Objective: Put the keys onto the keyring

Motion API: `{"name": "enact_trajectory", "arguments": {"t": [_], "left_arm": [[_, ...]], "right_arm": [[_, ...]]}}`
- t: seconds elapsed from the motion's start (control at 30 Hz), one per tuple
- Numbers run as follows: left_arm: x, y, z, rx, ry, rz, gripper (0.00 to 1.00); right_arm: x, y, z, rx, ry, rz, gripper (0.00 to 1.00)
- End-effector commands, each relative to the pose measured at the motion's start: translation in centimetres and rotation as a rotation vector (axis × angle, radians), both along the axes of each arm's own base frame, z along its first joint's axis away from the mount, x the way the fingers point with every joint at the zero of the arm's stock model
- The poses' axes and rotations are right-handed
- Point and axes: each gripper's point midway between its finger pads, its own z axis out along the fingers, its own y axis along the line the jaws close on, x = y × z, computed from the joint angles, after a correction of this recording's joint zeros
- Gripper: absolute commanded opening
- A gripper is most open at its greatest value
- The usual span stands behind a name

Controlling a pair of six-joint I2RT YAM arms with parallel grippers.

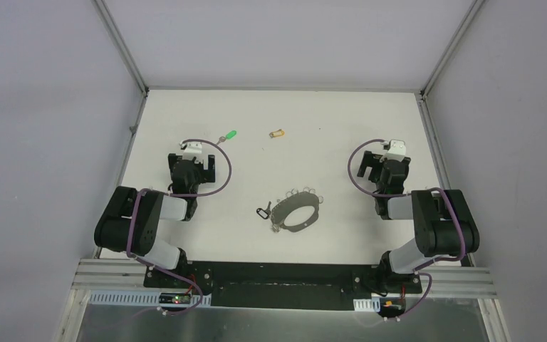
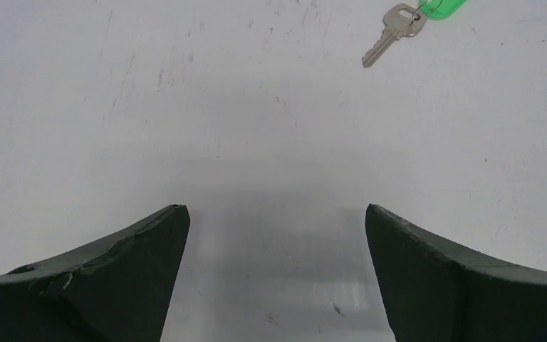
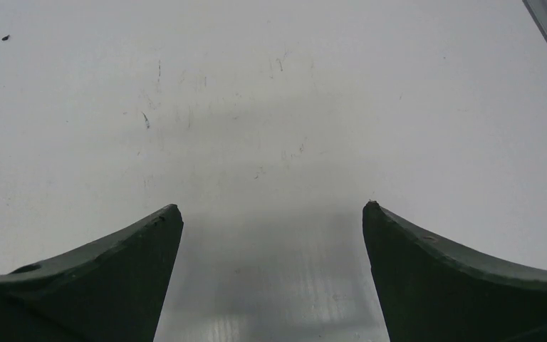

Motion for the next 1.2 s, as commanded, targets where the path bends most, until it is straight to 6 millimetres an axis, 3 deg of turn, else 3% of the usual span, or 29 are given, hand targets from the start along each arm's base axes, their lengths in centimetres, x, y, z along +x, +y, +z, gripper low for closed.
{"name": "enact_trajectory", "arguments": {"t": [0.0,0.53,0.6,0.67,0.77,0.83,0.97,1.07,1.17], "left_arm": [[1.2,-0.1,2.0,-0.021,-0.070,0.000,0.99],[1.2,0.0,1.9,-0.022,-0.070,0.002,0.99],[0.9,0.5,3.0,-0.013,-0.105,0.035,0.99],[0.3,1.9,5.3,-0.043,-0.076,0.145,0.99],[-2.8,3.4,8.6,-0.277,0.051,0.398,0.99],[-5.4,2.0,10.2,-0.390,0.139,0.384,0.99],[-8.5,-3.0,12.4,-0.546,0.269,0.148,0.99],[-11.2,-6.1,11.7,-0.672,0.400,0.048,0.99],[-13.6,-9.1,9.9,-0.836,0.572,0.008,0.99]], "right_arm": [[0.8,0.0,1.4,0.003,-0.063,0.005,1.00],[0.8,0.0,1.7,0.001,-0.076,0.013,1.00],[0.4,0.3,3.4,0.001,-0.080,0.029,1.00],[-0.1,0.6,5.9,0.063,-0.026,0.007,1.00],[-1.5,0.9,9.2,0.169,0.032,-0.041,1.00],[-2.9,1.4,10.8,0.216,0.056,-0.039,1.00],[-7.7,0.0,11.1,0.342,0.169,-0.249,1.00],[-10.0,1.9,12.0,0.411,0.220,-0.172,1.00],[-11.9,4.4,11.2,0.517,0.309,-0.094,0.99]]}}
